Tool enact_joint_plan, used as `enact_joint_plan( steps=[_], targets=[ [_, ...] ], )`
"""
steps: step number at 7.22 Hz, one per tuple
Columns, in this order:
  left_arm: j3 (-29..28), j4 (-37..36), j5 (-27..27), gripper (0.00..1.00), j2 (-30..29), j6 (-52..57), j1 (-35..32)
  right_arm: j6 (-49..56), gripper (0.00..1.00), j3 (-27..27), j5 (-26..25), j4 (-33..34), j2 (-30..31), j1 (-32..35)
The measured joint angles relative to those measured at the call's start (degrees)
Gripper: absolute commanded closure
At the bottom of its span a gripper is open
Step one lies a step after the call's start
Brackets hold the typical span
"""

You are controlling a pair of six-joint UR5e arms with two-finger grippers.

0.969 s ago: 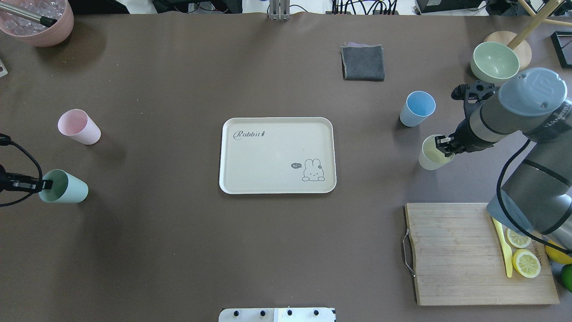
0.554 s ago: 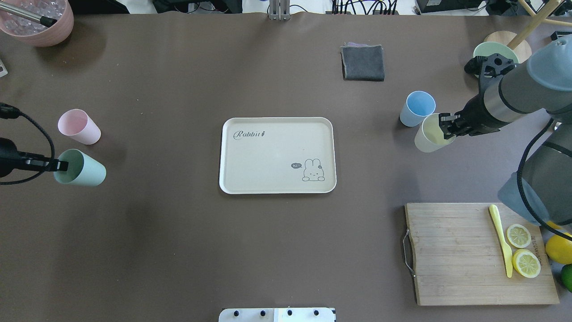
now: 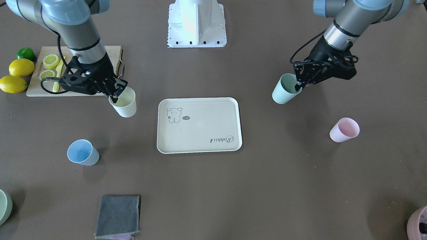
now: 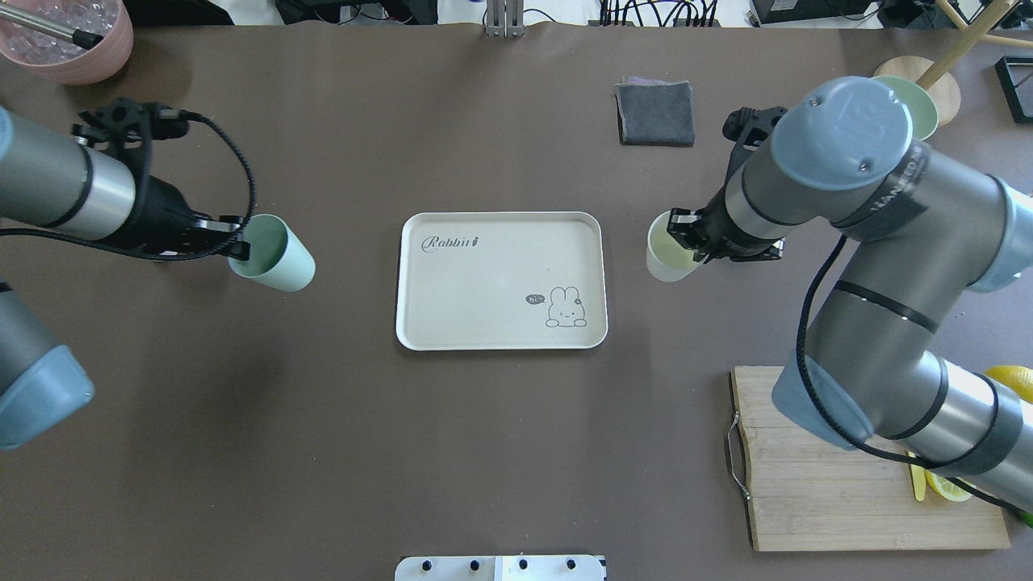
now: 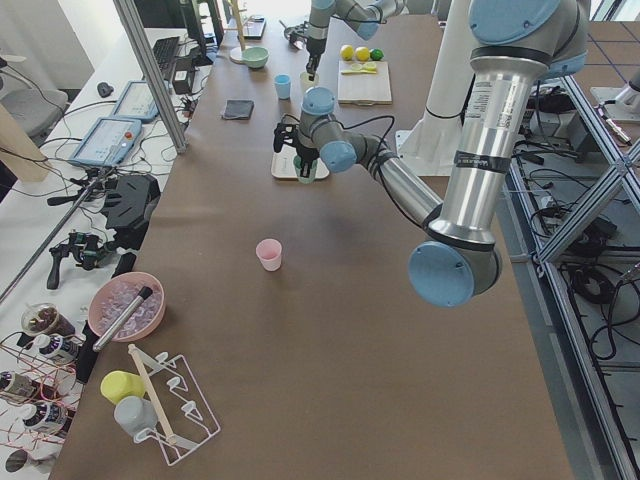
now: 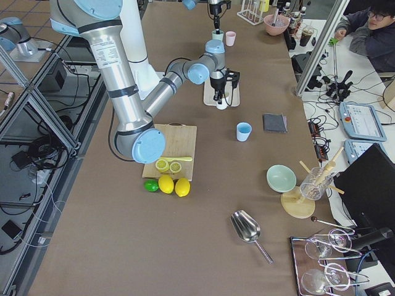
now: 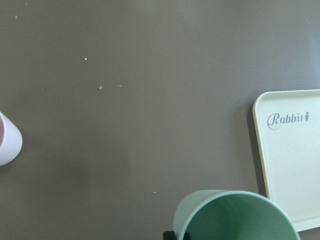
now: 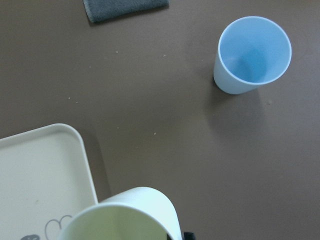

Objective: Place all cups on tray

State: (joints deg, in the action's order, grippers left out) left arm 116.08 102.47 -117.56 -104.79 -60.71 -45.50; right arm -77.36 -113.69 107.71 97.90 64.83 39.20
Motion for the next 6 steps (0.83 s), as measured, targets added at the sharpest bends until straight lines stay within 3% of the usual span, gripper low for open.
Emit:
enact_joint_plan(
  steps=[3, 6],
  targets=[
    [-5.09, -10.55, 9.59, 1.00, -13.98, -8.99, 12.13, -4.38, 1.00, 1.13, -3.32, 1.86, -4.21, -6.68],
    [-11.06, -10.89, 12.14, 1.00, -18.88, -10.61, 14.95, -5.68, 1.00, 5.54, -3.47, 0.05, -8.39, -7.57]
  ],
)
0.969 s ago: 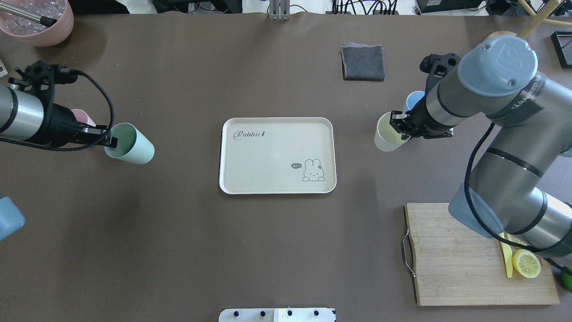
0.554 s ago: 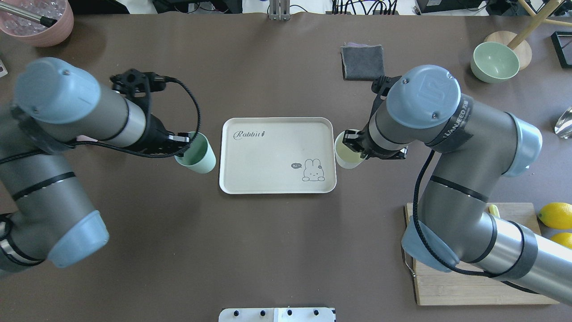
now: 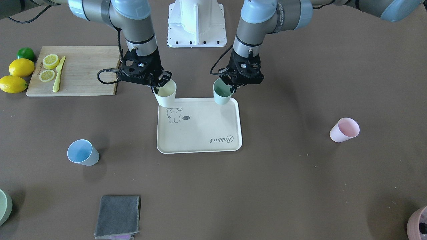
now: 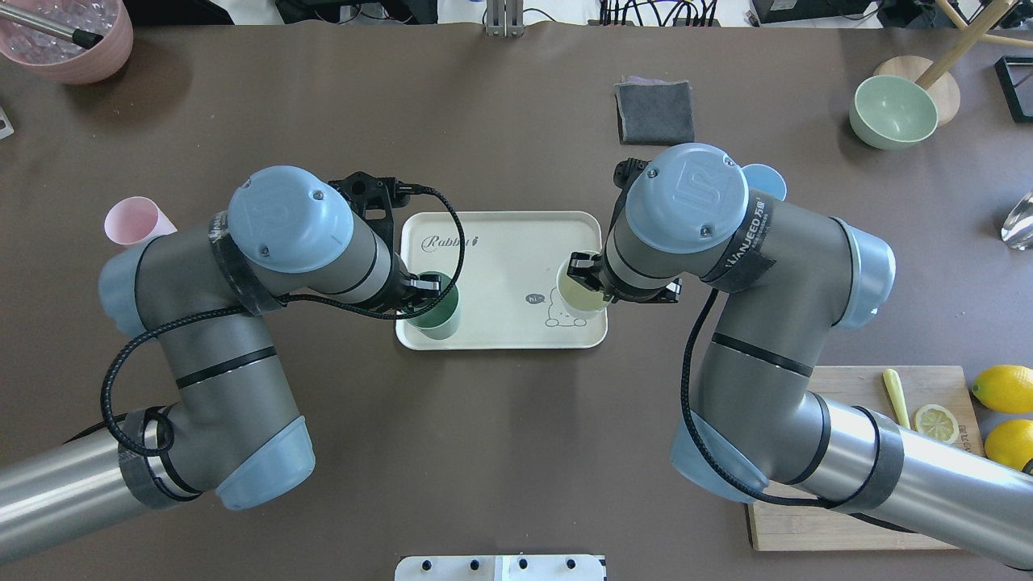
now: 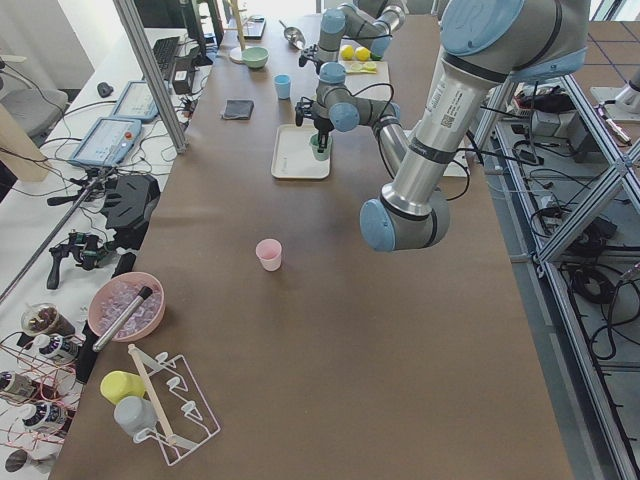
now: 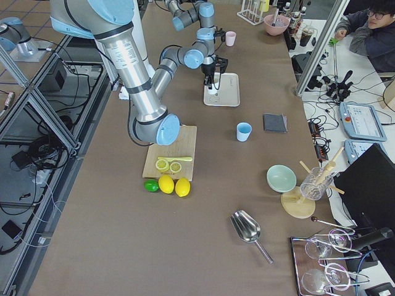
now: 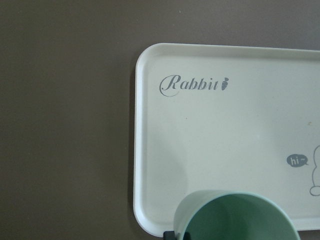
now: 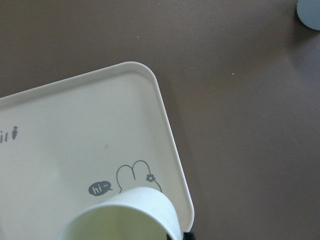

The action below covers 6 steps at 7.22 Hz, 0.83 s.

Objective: Place all cups on tray

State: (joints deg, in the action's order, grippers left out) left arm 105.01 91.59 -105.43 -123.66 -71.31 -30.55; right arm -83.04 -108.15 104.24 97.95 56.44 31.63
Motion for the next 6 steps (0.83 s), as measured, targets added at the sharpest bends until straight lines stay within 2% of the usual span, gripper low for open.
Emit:
enact_joint_plan(
  steps=[4, 6],
  targets=[
    [-3.16, 1.92, 1.90, 1.00, -0.36, 0.16, 0.13, -1.32, 1.00, 3.92, 0.00, -3.23, -0.47, 0.41],
    [-4.23, 3.26, 2.36, 1.00, -0.36, 0.20, 0.06, -1.53, 1.00, 6.67, 0.01, -7.02, -0.50, 0.27]
  ],
)
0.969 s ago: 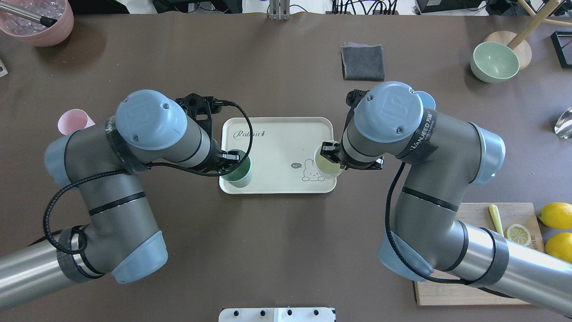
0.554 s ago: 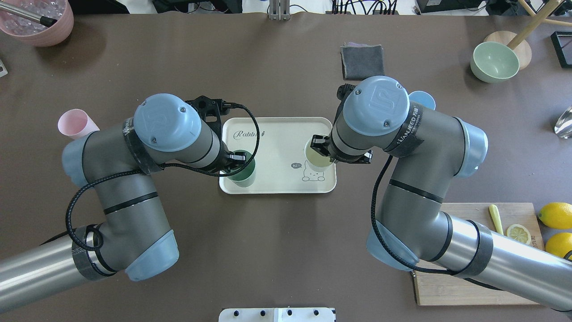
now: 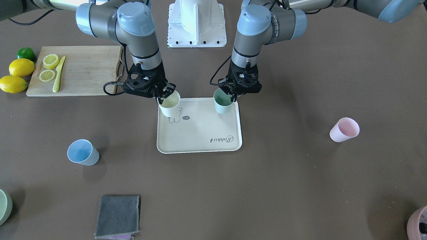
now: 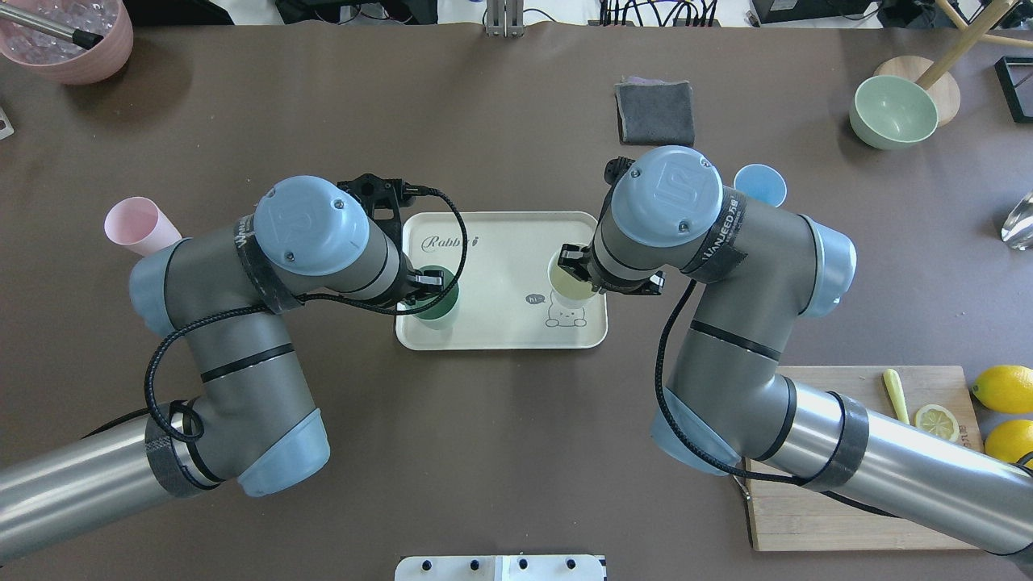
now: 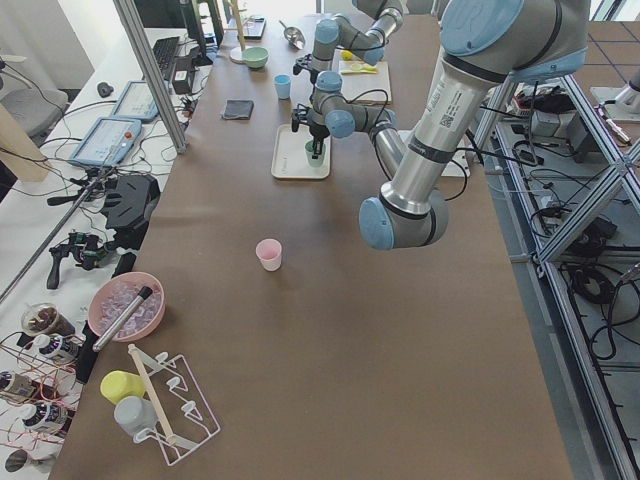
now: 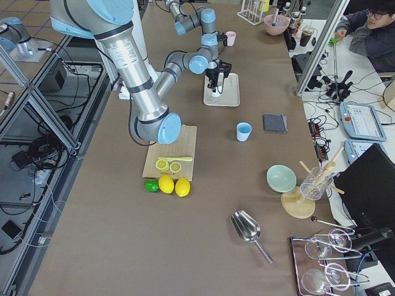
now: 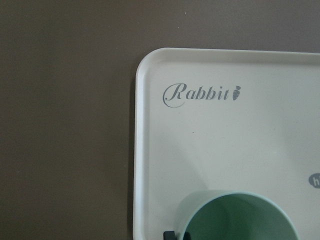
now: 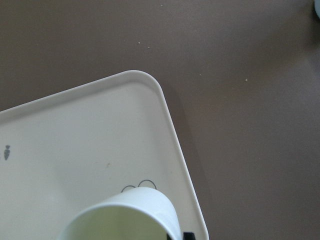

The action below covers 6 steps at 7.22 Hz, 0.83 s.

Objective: Place all cups on tray

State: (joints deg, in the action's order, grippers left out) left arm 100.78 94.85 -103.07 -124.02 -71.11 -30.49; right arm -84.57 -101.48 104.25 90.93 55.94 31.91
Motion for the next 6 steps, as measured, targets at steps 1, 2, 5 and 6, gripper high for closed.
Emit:
enact_joint_plan(
  steps=[1, 2, 5, 6],
  targets=[
    [-0.10, 0.17, 0.04, 1.00, 0.00, 0.00, 0.01, -0.04, 1.00, 1.30, 0.04, -1.74, 0.02, -0.08],
    [-0.12, 0.22, 0.05, 1.00, 0.00, 0.03, 0.02, -0.06, 1.00, 2.09, 0.06, -2.60, 0.04, -0.16],
    [-0.18, 0.30, 0.06, 1.00, 0.09, 0.17, 0.01, -0.07, 0.62, 2.89, 0.11, -3.05, 0.09, -0.42],
    [-0.20, 0.32, 0.06, 1.00, 0.20, 0.21, 0.03, -0.07, 0.59, 3.17, 0.14, -3.05, 0.11, -0.60]
  ],
)
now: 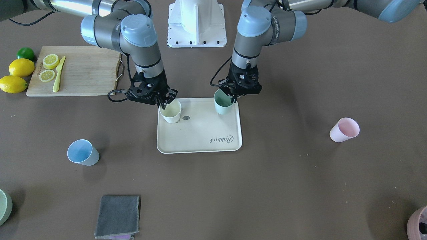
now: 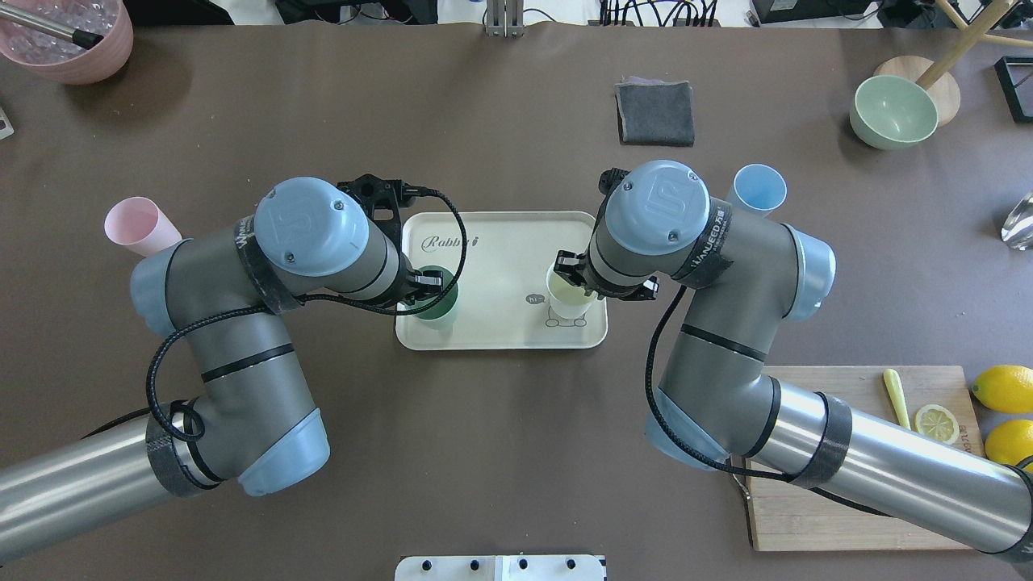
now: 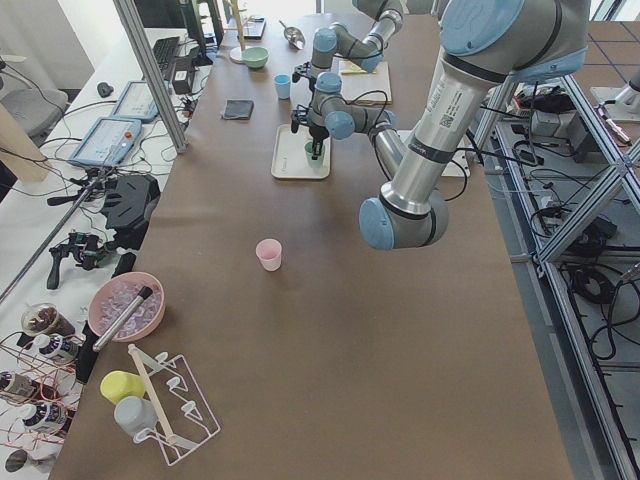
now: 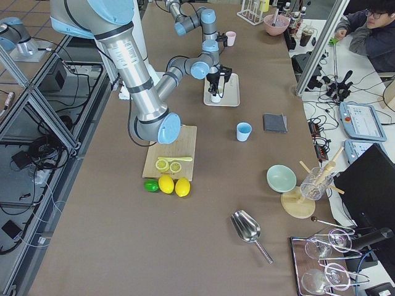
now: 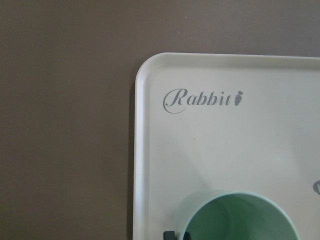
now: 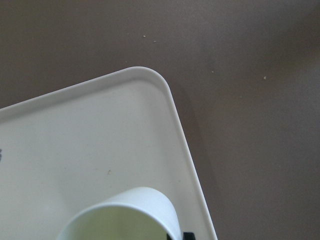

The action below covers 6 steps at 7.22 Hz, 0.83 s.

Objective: Place all cups on tray

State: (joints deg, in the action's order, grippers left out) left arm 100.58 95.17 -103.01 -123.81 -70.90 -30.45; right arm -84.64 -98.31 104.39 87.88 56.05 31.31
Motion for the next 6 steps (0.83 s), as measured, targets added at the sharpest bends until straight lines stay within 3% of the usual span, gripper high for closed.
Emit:
enact_joint_plan(
  steps=[1, 2, 3, 4, 6],
  targets=[
    [0.00, 0.03, 0.00, 1.00, 0.14, -0.01, 0.06, 0.00, 0.50, 0.17, 0.01, 0.01, 0.02, -0.24],
    [0.02, 0.09, -0.02, 0.81, 0.17, -0.02, 0.09, 0.00, 0.31, 0.18, 0.07, -0.01, 0.00, -0.42],
    [0.05, 0.35, -0.08, 0.53, 0.18, -0.01, 0.10, 0.09, 0.00, 0.10, 0.14, -0.05, -0.06, -0.49],
    [0.05, 0.76, -0.19, 0.09, 0.21, 0.13, 0.08, 0.36, 0.00, -0.14, 0.21, -0.07, -0.13, -0.46],
    [0.77, 0.93, -0.45, 0.03, 0.24, 0.71, -0.14, 0.77, 0.00, -1.64, 1.71, 0.10, -0.20, 0.97]
  ],
)
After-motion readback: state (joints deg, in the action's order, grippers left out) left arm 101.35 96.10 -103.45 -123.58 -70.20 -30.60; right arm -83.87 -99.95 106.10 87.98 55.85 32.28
